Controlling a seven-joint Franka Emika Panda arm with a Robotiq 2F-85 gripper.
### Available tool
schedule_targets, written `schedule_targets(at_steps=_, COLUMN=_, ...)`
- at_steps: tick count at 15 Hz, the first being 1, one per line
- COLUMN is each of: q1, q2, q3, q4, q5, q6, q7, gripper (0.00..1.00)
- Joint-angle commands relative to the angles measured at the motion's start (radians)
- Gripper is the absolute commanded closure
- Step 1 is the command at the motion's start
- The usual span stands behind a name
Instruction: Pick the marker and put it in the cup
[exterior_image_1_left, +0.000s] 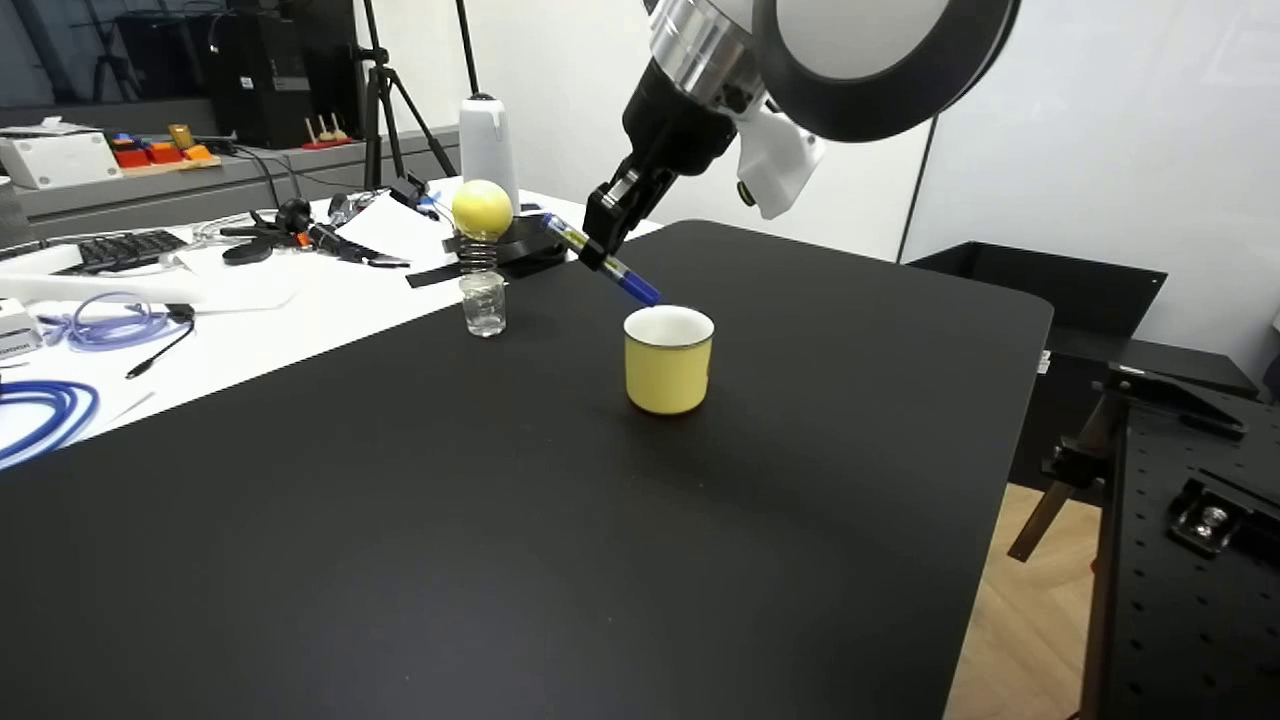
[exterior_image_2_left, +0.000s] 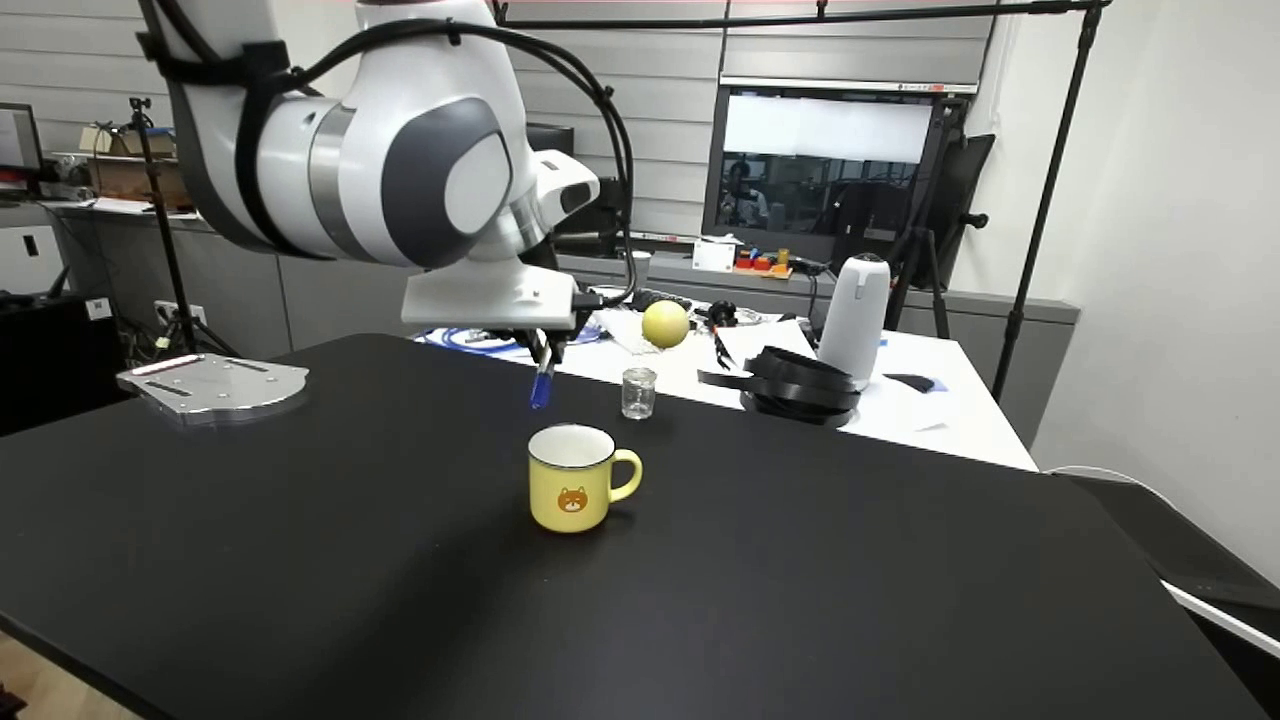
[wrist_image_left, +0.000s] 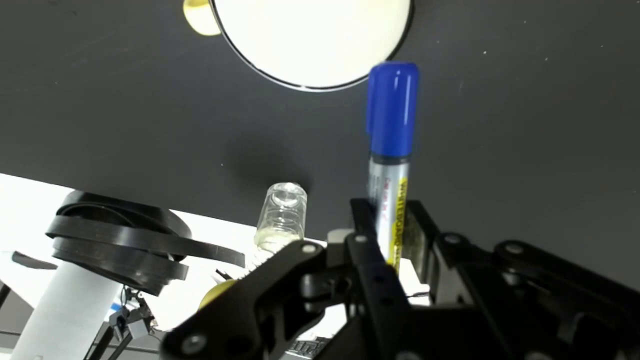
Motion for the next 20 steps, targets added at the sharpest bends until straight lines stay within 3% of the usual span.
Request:
schedule_targets(at_steps=1, q1=-0.071, q2=0.025, q3=0.033, q4=0.032, q5=-0.021, q6=0.0, q7=0.014, gripper=0.95)
schedule_targets(at_steps=6, q1=-0.123, q2=0.047, q3=0.055, q4=0.049, q5=-0.032, q6=0.0, q7=-0.006, gripper=0.95)
schedule_targets(at_steps=20, q1=-0.13, q2=0.131, q3=0.045, q4=0.077, q5=-0.021, q6=0.0, q7=-0.073, gripper=0.95)
